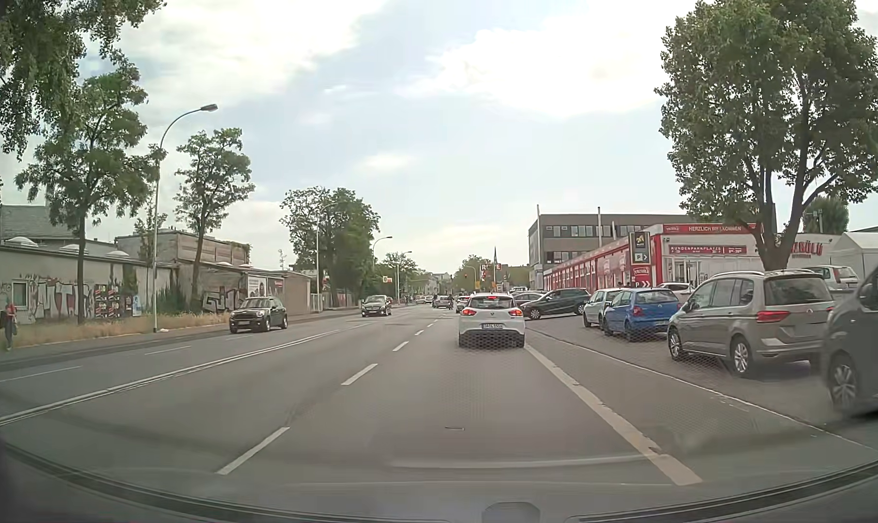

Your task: Follow the waypoints while adhering to traffic rules and regulations

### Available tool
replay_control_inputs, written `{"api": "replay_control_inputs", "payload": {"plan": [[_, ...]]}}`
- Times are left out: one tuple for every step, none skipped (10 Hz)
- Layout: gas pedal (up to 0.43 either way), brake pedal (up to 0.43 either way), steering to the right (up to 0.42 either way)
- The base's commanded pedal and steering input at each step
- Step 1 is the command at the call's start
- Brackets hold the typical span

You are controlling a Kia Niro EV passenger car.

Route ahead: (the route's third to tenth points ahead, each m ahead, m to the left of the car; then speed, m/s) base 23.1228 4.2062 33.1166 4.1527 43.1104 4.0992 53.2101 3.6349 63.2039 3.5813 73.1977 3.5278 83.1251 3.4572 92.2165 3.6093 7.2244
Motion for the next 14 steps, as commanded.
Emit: {"api": "replay_control_inputs", "payload": {"plan": [[0.0, 0.213, -0.003], [0.0, 0.22, -0.004], [0.0, 0.238, -0.004], [0.0, 0.25, -0.005], [0.0, 0.25, -0.004], [0.0, 0.256, -0.005], [0.0, 0.256, -0.005], [0.0, 0.256, -0.005], [0.0, 0.256, -0.005], [0.0, 0.256, -0.005], [0.0, 0.256, -0.005], [0.0, 0.262, -0.004], [0.0, 0.262, -0.005], [0.0, 0.262, -0.004]]}}
